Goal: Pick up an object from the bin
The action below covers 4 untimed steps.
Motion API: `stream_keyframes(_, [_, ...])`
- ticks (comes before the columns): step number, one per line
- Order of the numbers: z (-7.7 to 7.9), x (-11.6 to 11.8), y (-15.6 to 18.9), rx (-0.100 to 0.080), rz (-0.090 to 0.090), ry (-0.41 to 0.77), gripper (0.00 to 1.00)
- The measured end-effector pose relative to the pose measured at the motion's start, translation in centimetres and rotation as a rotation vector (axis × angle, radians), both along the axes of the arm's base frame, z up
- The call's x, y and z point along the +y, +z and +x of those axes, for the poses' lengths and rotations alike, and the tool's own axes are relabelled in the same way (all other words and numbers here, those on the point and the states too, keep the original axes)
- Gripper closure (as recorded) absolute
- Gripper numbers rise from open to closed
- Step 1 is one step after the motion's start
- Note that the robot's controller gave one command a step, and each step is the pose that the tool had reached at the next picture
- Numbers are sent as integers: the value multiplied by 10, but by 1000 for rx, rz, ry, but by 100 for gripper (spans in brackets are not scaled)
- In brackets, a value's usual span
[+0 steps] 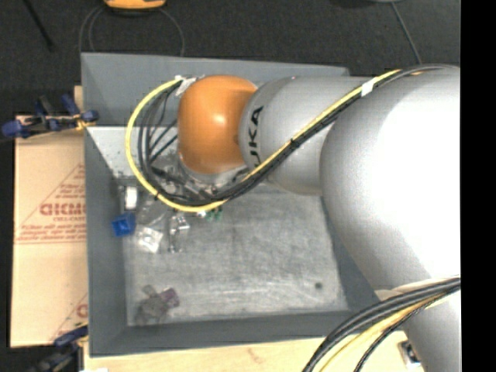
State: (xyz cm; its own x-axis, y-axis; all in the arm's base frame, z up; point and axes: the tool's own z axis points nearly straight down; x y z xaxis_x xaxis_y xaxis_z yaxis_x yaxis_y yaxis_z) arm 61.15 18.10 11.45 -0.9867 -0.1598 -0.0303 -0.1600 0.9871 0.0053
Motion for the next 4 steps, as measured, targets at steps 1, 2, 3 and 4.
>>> stream_keyframes(1, [1,0,0,-6,0,46,0])
stream_keyframes(2, [-2,11,-3,-7,7,-40,0])
stream_keyframes(3, [-41,8,0,-8,5,-38,0])
stream_keyframes(4, [-77,27,14,27,-4,-214,0])
